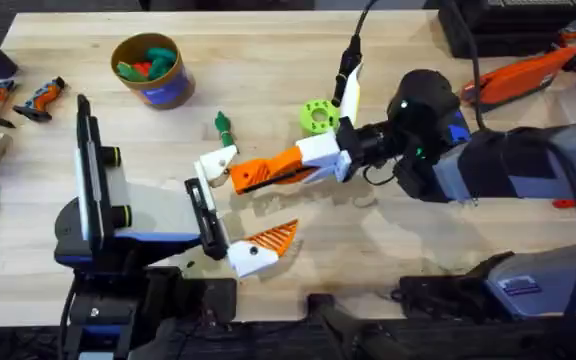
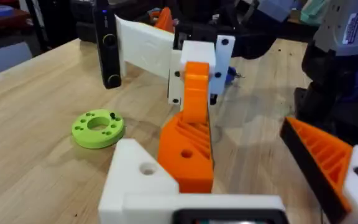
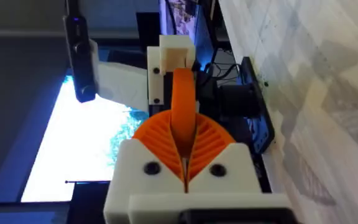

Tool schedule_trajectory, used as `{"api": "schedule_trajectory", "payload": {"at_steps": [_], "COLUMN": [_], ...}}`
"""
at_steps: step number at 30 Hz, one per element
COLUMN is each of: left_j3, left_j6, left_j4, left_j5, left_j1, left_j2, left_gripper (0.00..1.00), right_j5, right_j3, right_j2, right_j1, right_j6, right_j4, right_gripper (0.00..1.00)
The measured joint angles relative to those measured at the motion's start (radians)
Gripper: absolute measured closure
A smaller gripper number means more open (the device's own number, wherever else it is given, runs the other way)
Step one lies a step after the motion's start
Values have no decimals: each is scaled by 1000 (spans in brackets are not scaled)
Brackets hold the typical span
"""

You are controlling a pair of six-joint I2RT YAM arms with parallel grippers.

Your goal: Pick up the gripper from the table and insert it into the empty holder that is missing its gripper. Then pick up a screw, insert it into the mounting hole, and use the screwdriver to tighten it. Finally, clean up the table by picking up the vegetable and placing it into the bucket.

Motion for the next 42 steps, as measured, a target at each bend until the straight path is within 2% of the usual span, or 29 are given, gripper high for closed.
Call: {"api": "schedule_trajectory", "payload": {"at_steps": [10, 26, 33, 42], "left_j3": [0, 0, 0, 0], "left_j6": [0, -1, 3, 3], "left_j4": [0, 0, 0, 0], "left_j5": [0, 0, -2, -6], "left_j1": [0, 0, 4, 4], "left_j2": [0, 0, 0, 0], "left_gripper": [15, 14, 14, 15], "right_j5": [8, 61, 72, 71], "right_j3": [0, 3, 28, 120], "right_j2": [0, 0, 3, 93], "right_j1": [12, 45, 49, 69], "right_j6": [6, 3, -3, -3], "right_j4": [47, 30, 13, 16], "right_gripper": [992, 992, 992, 992]}}
